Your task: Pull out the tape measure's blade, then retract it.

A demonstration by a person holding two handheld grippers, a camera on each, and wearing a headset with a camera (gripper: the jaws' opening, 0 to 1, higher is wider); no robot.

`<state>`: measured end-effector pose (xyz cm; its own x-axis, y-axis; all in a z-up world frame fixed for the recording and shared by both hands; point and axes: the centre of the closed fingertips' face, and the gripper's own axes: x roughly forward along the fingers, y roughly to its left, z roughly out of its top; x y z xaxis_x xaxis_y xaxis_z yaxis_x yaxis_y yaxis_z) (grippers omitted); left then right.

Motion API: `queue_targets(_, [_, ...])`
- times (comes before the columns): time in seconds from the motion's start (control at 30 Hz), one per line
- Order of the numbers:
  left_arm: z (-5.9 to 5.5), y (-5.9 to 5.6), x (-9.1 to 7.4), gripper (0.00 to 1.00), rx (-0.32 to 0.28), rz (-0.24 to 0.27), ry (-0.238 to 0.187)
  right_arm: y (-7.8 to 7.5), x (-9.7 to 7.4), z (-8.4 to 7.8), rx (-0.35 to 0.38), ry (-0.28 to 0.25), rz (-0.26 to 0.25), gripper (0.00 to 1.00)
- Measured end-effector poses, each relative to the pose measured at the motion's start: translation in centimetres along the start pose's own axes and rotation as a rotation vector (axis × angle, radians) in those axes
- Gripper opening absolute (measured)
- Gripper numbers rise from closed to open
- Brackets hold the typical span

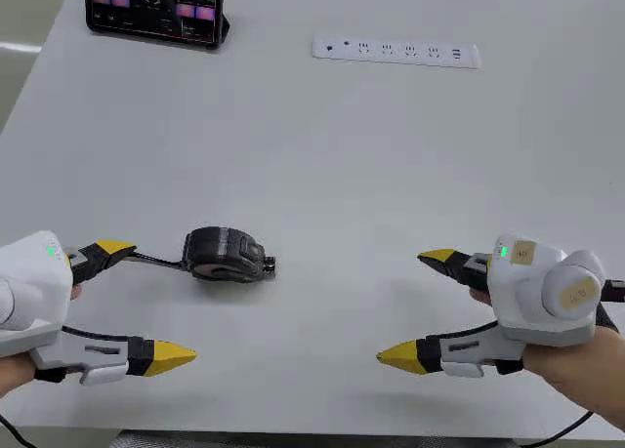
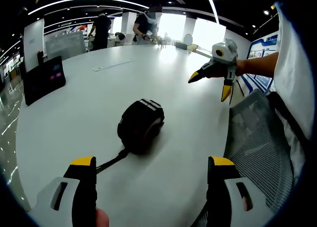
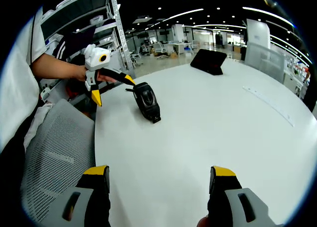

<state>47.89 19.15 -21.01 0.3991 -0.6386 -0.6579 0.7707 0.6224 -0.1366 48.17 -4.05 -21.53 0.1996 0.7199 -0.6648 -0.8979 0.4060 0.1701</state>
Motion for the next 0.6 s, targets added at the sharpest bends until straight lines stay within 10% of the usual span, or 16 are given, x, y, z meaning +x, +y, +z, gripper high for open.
queue_targets(0.6, [1.3,0.7,1.1,0.89,0.054,-0.018,0.021,-0.9,0.8,0.9,-0.033,0.001,0.012,0.83])
